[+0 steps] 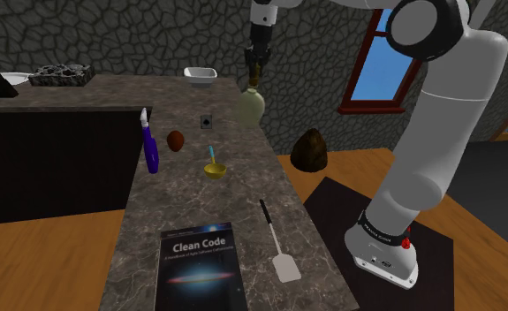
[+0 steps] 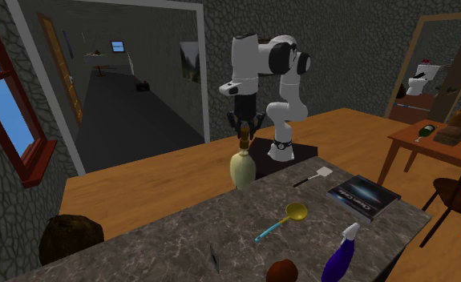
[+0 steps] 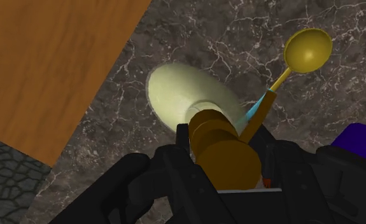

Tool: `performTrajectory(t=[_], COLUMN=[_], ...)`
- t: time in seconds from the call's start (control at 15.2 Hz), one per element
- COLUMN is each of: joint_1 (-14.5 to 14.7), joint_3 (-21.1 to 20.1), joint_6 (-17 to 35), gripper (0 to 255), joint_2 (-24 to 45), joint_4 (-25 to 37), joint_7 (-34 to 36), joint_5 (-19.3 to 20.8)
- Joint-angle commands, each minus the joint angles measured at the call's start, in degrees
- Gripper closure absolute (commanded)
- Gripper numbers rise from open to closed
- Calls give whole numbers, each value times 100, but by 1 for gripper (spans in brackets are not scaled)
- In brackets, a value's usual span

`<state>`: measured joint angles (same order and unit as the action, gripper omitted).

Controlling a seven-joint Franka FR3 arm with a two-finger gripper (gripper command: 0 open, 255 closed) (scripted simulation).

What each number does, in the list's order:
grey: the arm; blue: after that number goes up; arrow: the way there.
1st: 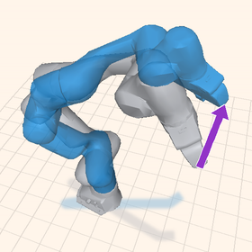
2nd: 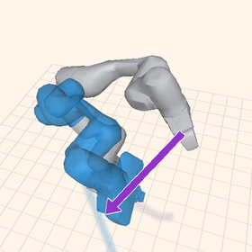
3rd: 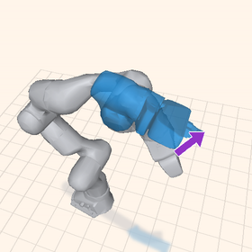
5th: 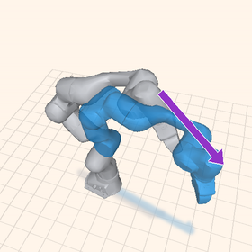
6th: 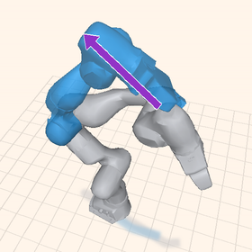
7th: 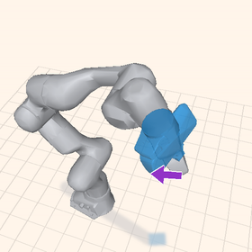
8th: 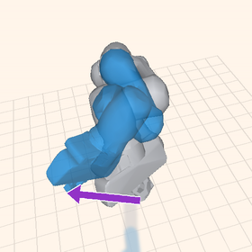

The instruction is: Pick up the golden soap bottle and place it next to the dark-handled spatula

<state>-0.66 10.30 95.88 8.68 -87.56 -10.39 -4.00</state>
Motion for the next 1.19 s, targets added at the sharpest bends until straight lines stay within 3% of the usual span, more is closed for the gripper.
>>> performTrajectory(t=[0.0,0.53,1.12], joint_1=[56,230,351], joint_3=[-20,-217,-541], joint_6=[-83,-683,-1698], gripper=[255,255,255], joint_2=[-412,-1833,-3108], joint_4=[-318,-1105,-1346], joint_7=[81,492,971], joint_5=[75,292,342])
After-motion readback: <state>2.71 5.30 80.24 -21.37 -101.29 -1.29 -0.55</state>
